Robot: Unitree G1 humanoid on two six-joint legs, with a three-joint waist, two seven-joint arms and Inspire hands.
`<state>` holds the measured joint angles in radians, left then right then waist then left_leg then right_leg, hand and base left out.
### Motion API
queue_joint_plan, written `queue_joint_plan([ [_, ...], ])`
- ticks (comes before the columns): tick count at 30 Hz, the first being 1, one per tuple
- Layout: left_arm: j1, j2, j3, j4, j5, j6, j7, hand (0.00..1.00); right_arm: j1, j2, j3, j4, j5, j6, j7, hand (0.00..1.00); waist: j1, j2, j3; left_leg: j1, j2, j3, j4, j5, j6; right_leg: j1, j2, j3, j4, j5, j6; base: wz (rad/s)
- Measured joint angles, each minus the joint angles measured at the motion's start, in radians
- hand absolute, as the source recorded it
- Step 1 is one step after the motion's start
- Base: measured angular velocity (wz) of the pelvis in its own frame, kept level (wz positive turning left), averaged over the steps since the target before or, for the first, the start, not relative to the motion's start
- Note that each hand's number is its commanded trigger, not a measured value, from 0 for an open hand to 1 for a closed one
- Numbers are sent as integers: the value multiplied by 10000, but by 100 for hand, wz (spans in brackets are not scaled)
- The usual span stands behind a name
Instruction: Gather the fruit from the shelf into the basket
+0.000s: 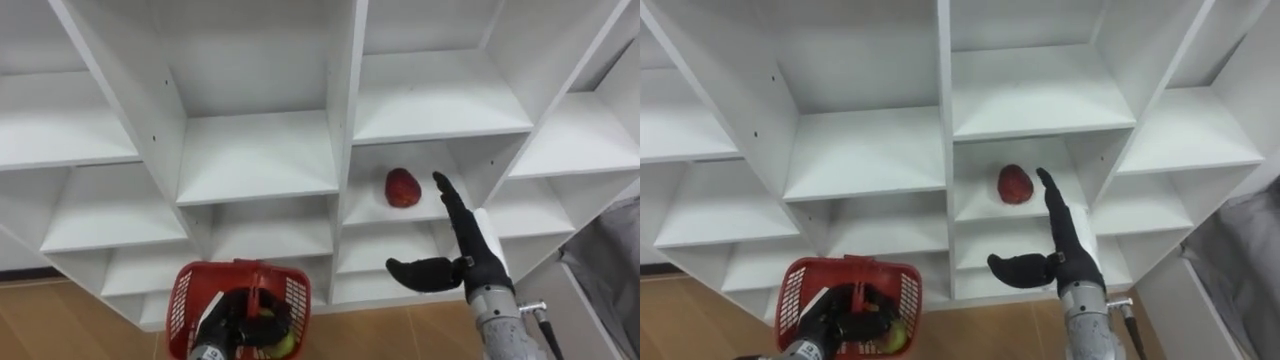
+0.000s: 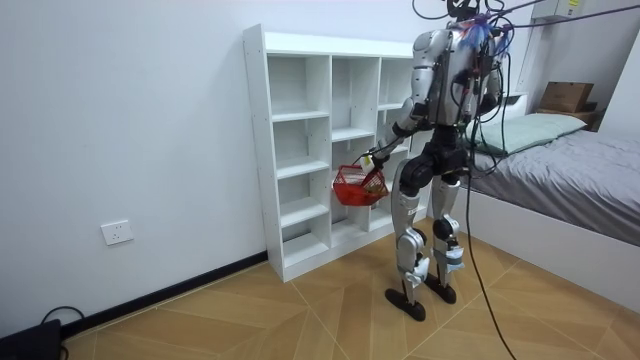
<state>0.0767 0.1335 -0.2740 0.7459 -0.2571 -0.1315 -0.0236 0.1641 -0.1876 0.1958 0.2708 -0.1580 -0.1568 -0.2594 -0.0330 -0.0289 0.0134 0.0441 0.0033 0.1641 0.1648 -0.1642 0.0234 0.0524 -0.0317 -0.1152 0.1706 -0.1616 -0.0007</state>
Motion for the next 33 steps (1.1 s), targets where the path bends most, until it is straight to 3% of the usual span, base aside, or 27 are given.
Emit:
queue_joint_plan([
  [8,60,-4,248,-1,203,39,-71,100,-1,-15,-493,462,403,39,-245,0,50,-24,-31,36,5,4,27,-4,0,37,-1,12,23,-6,-1,0],
  [17,188,134,262,-3,248,134,-249,100,-372,-17,-408,1170,1172,56,-443,0,170,-44,-21,-1,24,-32,213,-71,6,-23,-35,-3,307,-141,-22,0],
  [22,317,170,454,-283,336,200,-450,100,-906,-58,-409,1529,1153,59,-441,0,197,-161,-11,-194,74,-137,875,-404,-17,-190,-126,-215,901,-531,-67,7],
  [25,347,188,653,-456,346,200,-625,100,-1378,-111,-436,2006,953,58,-444,0,319,-284,-65,-542,141,-273,1329,-575,-44,-459,-150,-268,1289,-727,-92,9],
  [33,361,258,763,-395,349,203,-772,100,-2673,-461,-465,3295,1534,50,-436,0,715,-372,31,-1737,263,-548,2284,-780,-54,-1347,-209,-540,1942,-928,-180,13],
])
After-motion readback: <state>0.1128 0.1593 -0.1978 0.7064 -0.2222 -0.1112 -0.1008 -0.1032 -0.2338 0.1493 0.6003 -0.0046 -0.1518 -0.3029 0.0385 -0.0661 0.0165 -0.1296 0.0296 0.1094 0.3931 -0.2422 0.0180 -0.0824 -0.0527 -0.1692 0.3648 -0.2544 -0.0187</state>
